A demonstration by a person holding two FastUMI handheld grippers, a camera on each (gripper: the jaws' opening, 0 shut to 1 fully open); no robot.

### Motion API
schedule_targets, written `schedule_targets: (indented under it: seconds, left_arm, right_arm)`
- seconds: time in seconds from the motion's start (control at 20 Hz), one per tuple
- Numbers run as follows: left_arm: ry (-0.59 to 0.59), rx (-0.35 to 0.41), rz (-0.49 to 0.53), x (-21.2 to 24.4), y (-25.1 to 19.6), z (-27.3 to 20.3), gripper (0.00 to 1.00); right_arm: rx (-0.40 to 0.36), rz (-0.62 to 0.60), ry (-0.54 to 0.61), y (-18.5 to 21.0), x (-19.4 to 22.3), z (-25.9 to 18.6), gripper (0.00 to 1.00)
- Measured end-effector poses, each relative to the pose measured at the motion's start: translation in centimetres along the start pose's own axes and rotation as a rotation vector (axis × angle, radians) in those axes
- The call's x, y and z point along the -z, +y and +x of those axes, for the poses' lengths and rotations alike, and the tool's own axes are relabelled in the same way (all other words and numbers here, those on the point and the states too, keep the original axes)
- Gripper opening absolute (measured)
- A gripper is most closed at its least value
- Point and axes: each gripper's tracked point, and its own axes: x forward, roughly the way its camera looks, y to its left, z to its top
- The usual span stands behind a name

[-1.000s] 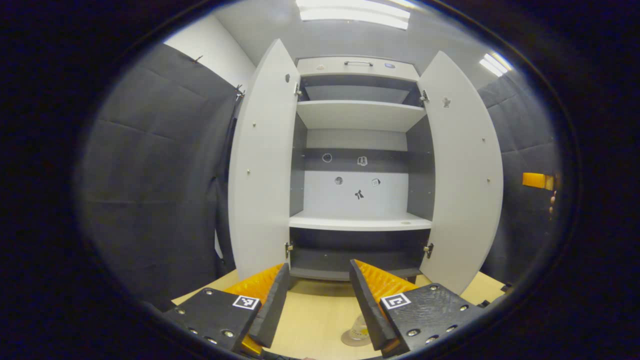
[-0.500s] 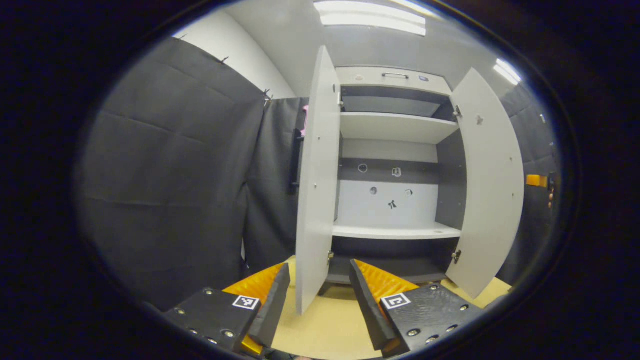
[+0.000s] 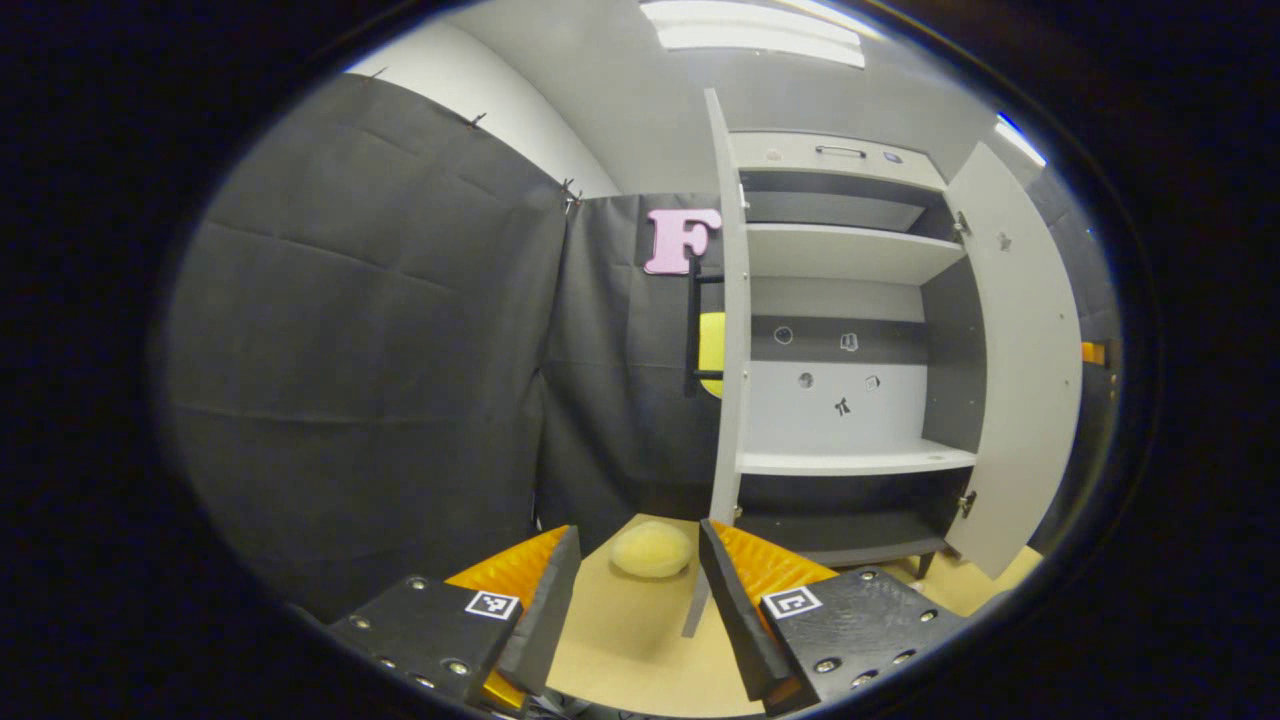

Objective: Grasp the bottle in the cabinet with the left hand and place it on the coaster, then close the right door with the right hand and the left door with the left hand.

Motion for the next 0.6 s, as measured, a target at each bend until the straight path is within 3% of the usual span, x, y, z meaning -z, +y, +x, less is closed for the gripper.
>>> schedule_targets:
  seconds: [0.2, 0.25, 0.3, 0.6]
  left_arm:
    - [0.005, 0.019, -0.024, 0.3, 0.9, 0.8, 0.73]
    - [0.002, 0.026, -0.028, 0.2, 1.0, 0.9, 0.73]
    - [-0.001, 0.036, -0.029, 0.2, 1.0, 1.0, 0.73]
    - [-0.013, 0.092, -0.003, -0.3, 0.7, 3.3, 0.73]
  right_arm:
    - [0.032, -0.069, 0.002, 0.4, -0.4, -0.4, 0.96]
    - [0.039, -0.076, 0.001, 0.5, -0.4, -0.6, 0.92]
    - [0.044, -0.073, 0.002, 0.7, -0.5, -0.7, 0.96]
    - [0.047, -0.058, 0.007, 2.4, -0.5, -1.3, 0.96]
